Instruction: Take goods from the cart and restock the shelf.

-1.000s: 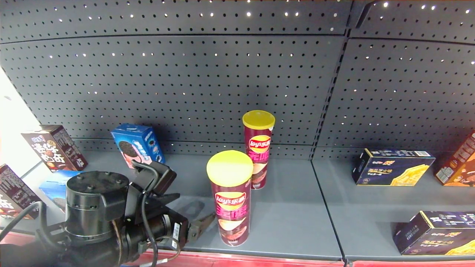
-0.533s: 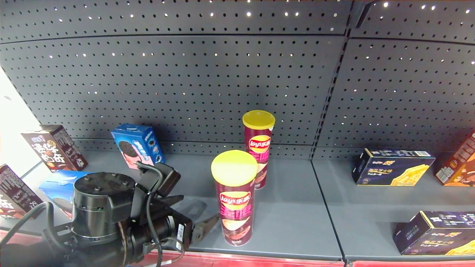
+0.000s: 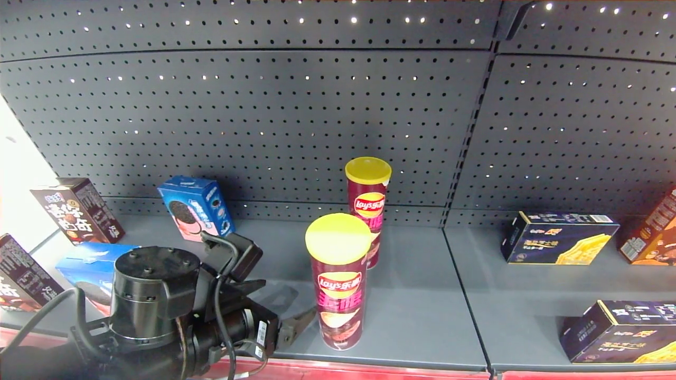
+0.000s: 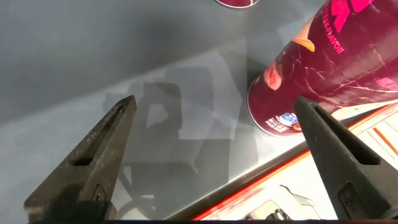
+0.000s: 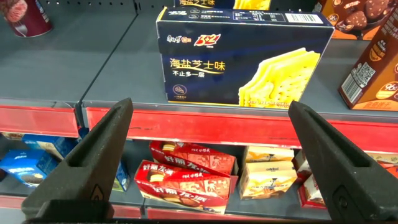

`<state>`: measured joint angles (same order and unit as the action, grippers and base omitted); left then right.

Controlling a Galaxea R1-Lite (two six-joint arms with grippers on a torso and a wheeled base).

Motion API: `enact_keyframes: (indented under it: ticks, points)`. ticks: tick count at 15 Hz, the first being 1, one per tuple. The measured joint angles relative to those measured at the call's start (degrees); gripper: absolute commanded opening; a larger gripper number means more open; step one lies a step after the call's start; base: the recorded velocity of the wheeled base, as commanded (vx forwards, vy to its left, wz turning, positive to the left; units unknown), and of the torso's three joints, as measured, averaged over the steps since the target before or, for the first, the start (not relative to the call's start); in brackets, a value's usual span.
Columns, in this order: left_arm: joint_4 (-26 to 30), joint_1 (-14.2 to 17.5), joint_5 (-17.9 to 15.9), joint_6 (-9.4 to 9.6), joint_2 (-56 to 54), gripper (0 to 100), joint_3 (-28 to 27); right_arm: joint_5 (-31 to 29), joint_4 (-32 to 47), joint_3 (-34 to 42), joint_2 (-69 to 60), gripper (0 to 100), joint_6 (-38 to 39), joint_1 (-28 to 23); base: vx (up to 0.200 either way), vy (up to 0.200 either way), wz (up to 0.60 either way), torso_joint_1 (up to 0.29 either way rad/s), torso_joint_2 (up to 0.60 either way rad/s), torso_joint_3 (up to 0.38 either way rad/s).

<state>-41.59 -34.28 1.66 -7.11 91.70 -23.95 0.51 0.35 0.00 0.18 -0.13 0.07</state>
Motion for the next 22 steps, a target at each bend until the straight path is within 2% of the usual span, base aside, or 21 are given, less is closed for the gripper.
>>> enact_keyframes:
  ticks: [15, 18, 22]
  points:
    - [-1.05, -2.95, 1.60, -0.48, 2.51, 100, -1.73, 0.00, 0.00, 0.00, 0.00, 100, -0.02, -0.02, 0.000, 0.000, 0.00, 0.000, 0.00, 0.000]
    - [-1.34, -4.19, 2.19, -1.49, 2.90, 100, -1.79, 0.00, -0.02, 0.00, 0.00, 100, -0.02, 0.02, 0.000, 0.000, 0.00, 0.000, 0.00, 0.000]
    - [-1.40, -4.63, 2.61, -1.58, 3.19, 100, -1.89, 0.00, 0.00, 0.00, 0.00, 100, -0.02, 0.02, 0.000, 0.000, 0.00, 0.000, 0.00, 0.000]
